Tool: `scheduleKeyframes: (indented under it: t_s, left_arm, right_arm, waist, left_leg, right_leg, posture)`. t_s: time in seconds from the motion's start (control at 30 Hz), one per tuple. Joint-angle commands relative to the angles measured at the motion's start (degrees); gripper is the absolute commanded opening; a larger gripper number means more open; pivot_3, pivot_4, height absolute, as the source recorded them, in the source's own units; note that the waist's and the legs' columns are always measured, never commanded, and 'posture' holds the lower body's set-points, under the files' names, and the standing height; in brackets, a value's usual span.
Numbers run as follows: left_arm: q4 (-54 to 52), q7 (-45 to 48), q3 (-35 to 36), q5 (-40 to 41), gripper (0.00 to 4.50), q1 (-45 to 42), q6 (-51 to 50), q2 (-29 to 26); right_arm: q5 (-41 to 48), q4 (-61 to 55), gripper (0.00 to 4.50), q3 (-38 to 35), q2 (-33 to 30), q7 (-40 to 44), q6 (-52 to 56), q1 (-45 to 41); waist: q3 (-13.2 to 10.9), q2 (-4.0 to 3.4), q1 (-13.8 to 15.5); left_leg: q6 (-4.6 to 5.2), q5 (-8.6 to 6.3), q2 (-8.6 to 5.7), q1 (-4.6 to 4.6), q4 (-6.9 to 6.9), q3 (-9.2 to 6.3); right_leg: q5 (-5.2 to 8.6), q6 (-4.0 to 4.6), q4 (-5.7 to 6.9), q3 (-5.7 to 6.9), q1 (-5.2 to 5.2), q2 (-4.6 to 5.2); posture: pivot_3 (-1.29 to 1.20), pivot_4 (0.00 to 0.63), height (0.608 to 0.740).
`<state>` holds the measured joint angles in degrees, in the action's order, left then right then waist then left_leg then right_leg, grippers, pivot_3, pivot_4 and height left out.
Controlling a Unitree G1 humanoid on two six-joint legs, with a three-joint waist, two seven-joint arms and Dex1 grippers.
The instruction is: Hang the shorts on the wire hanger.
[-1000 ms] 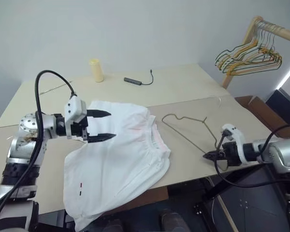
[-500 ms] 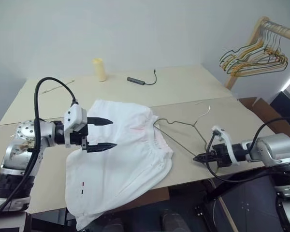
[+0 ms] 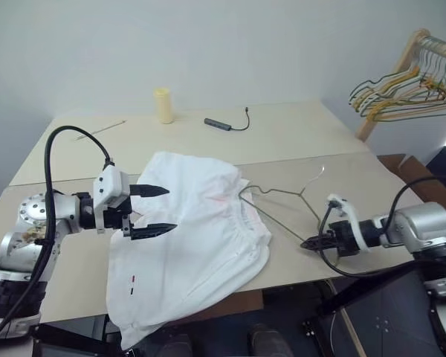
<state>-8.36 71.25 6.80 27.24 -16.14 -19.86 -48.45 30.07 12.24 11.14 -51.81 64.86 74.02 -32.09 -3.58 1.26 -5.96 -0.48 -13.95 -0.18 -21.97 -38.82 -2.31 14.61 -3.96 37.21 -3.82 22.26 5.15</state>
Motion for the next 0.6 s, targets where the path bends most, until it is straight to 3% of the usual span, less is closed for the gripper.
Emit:
scheduleKeyframes:
  t_s: [0.03,0.4,0.6]
  left_arm:
    - [-2.18,-0.37,1.98,1.17,4.49,-0.78,0.01,-1.36]
    - [-2.41,-0.84,1.75,1.20,4.49,-1.36,0.03,-1.46]
    - [-3.17,-1.21,2.57,1.25,4.49,-0.06,0.10,-1.71]
  right_arm:
    - [0.74,-0.83,0.00,-1.67,-1.62,1.09,-0.89,-0.20]
    - [-1.37,3.82,0.00,1.81,0.86,1.01,-1.84,-3.07]
    - [0.44,2.99,0.00,2.71,0.08,6.04,-1.19,-4.41]
  waist:
    - [0.00,0.00,0.37]
    - [0.00,0.00,0.57]
    - [0.00,0.00,0.88]
  left_leg:
    - [0.01,-0.01,0.01,0.00,0.00,0.03]
    - [0.02,-0.01,0.02,0.00,0.04,0.13]
    - [0.04,-0.03,0.02,-0.01,0.04,0.15]
  right_leg:
    - [0.00,0.00,-0.02,0.00,0.00,-0.01]
    - [-0.01,0.01,-0.06,-0.02,0.00,-0.02]
    - [-0.01,0.01,-0.10,-0.01,0.00,-0.02]
  posture:
    - [-0.04,0.027,0.740]
    - [-0.04,0.024,0.740]
    - [-0.02,0.024,0.740]
